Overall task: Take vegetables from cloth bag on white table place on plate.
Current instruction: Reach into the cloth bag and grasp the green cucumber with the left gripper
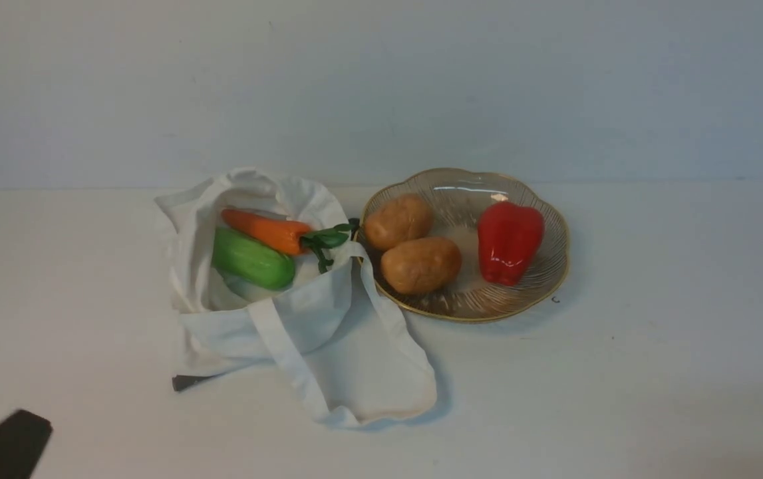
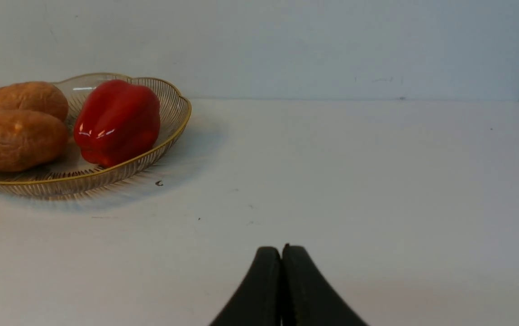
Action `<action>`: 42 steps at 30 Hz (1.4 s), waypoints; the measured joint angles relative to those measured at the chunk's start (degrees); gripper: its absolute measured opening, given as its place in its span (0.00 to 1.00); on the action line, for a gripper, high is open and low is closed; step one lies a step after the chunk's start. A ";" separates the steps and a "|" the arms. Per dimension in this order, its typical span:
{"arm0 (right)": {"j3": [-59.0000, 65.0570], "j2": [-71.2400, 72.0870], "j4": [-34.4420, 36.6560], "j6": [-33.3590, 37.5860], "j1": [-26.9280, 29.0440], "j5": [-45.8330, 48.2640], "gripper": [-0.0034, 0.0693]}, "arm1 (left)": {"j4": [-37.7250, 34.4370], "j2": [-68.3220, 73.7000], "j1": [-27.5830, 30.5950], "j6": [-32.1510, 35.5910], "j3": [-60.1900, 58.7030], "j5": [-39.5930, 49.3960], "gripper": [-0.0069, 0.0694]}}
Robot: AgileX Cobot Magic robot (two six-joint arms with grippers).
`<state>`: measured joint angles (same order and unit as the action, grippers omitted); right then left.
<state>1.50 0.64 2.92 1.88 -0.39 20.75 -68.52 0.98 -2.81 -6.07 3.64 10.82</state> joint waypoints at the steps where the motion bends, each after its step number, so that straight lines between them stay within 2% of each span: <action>1: 0.00 0.00 0.00 0.00 0.00 0.00 0.03 | 0.00 1.84 0.00 2.00 2.22 -0.11 0.08; 4: 0.00 0.00 0.00 0.00 0.00 0.00 0.03 | 0.40 6.72 0.00 5.71 6.76 0.71 0.08; 6: 0.00 0.00 0.00 0.00 0.00 0.00 0.03 | 2.87 17.05 0.00 12.87 14.36 7.50 0.08; 7: 0.00 0.00 0.00 0.00 0.00 0.00 0.03 | 4.21 20.91 0.00 14.38 16.84 9.74 0.08; 9: 0.00 0.00 -0.05 0.00 0.00 0.00 0.03 | 9.90 32.82 0.00 20.03 23.68 20.06 0.08; 10: 0.00 0.00 -0.05 0.00 0.00 0.00 0.03 | 10.53 33.97 0.00 20.03 24.30 20.95 0.08; 11: 0.00 0.00 -0.05 0.00 0.00 0.00 0.03 | 15.31 42.40 0.00 22.82 28.53 27.14 0.08; 12: 0.00 0.00 -0.05 0.00 0.00 0.00 0.03 | 19.12 51.17 0.00 23.99 32.74 32.23 0.08; 13: 0.00 0.00 -0.05 0.00 0.00 0.00 0.03 | 20.24 52.40 0.00 24.27 33.35 33.78 0.08; 15: 0.00 0.00 -0.05 0.00 0.00 0.00 0.03 | 23.88 67.77 -0.30 25.47 40.74 40.40 0.08; 19: 0.00 0.00 -0.05 0.00 0.00 0.00 0.03 | 24.54 79.68 -3.71 26.02 48.22 41.62 0.08; 24: 0.00 0.00 -0.05 0.00 0.00 0.00 0.03 | 29.69 93.10 -14.26 19.67 62.24 39.31 0.08; 26: 0.00 0.00 -0.05 0.00 0.00 0.00 0.03 | 31.10 94.87 -15.45 17.39 64.66 37.91 0.08; 27: 0.00 0.00 -0.05 0.00 0.00 0.00 0.03 | 33.42 97.65 -16.70 13.57 67.24 36.13 0.08; 36: 0.00 0.00 -0.05 0.00 0.00 0.00 0.03 | 46.93 105.14 -15.52 0.10 72.49 32.79 0.08; 42: 0.00 0.00 -0.05 0.00 0.00 0.00 0.03 | 50.11 105.43 -10.93 -11.65 72.62 28.63 0.08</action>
<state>1.50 0.64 2.87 1.88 -0.39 20.75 -18.41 106.40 -13.74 -17.72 76.26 39.46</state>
